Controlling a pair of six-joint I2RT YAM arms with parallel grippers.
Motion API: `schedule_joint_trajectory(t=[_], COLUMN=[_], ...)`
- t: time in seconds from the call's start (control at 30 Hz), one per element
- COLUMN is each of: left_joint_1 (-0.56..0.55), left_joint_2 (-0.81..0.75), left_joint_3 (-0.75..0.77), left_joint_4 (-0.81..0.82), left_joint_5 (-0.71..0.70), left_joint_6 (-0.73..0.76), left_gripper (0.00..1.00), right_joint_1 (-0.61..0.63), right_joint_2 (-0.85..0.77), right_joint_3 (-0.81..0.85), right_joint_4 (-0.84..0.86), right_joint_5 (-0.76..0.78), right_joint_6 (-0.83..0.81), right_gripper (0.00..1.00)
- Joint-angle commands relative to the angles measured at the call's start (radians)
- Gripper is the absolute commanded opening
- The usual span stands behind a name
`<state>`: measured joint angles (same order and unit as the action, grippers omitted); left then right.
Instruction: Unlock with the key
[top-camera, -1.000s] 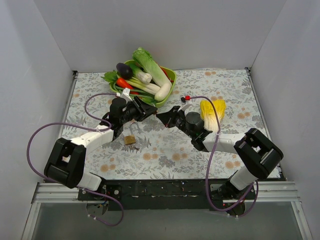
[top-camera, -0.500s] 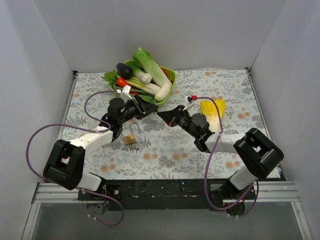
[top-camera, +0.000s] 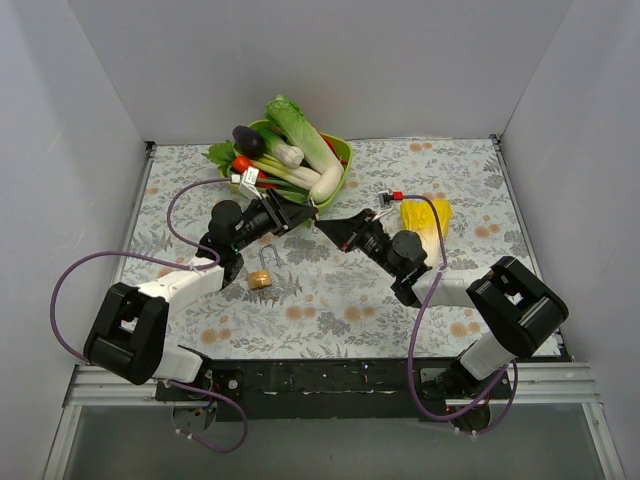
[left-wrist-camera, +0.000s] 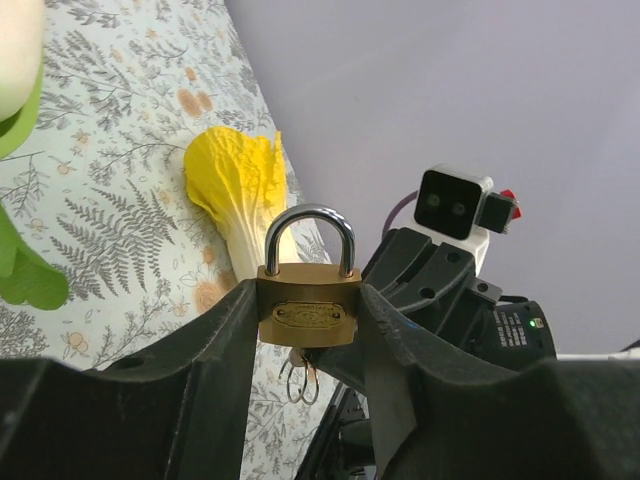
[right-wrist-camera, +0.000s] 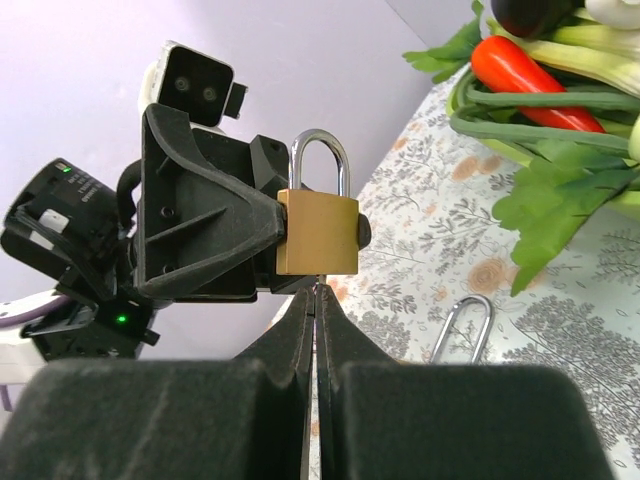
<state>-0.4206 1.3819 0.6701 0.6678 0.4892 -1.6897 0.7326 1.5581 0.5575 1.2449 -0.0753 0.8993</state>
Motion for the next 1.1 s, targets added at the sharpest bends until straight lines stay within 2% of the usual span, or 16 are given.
schedule_joint_trajectory(t=[0.0,0.33,0.57,0.67,0.7,0.77,0.8,0.83,0.93,1.0,1.07], left_joint_1=[-0.023,-0.029,-0.033,-0.033,-0.033,-0.035,-0.033,-0.032,-0.027,-0.024,-0.023], left_joint_2=[-0.083,-0.087,-0.101,-0.107,-0.110,-0.101,-0.098,-0.087,-0.058,-0.061,-0.064], left_joint_3=[0.002,-0.006,-0.001,0.000,0.009,0.057,0.074,0.104,0.114,0.114,0.124], left_joint_4=[0.249,0.421,0.389,0.304,0.164,0.005,-0.140,-0.193,-0.244,-0.276,-0.310], left_joint_5=[0.186,0.273,0.261,0.191,0.157,0.048,0.016,-0.012,-0.031,-0.053,-0.078], left_joint_6=[-0.054,-0.087,-0.059,-0.039,-0.019,0.028,0.038,0.044,0.027,0.018,0.027], left_gripper=[0.00,0.00,0.00,0.00,0.00,0.00,0.00,0.00,0.00,0.00,0.00], right_joint_1=[-0.012,-0.025,-0.029,-0.029,-0.029,-0.025,-0.024,-0.013,0.014,0.033,0.070], right_joint_2=[0.020,0.029,0.005,-0.038,-0.050,-0.093,-0.122,-0.136,-0.173,-0.187,-0.199], right_joint_3=[-0.028,-0.034,-0.031,-0.039,-0.039,-0.041,-0.041,-0.039,-0.033,-0.030,-0.022], right_joint_4=[0.031,0.102,0.071,0.012,-0.007,-0.083,-0.114,-0.142,-0.225,-0.263,-0.294], right_joint_5=[-0.007,-0.049,-0.049,-0.029,-0.024,-0.009,0.000,0.026,0.069,0.120,0.178], right_joint_6=[0.016,0.049,0.015,-0.038,-0.057,-0.132,-0.163,-0.189,-0.276,-0.324,-0.358], right_gripper=[0.01,0.01,0.01,0.01,0.01,0.01,0.04,0.12,0.25,0.28,0.36])
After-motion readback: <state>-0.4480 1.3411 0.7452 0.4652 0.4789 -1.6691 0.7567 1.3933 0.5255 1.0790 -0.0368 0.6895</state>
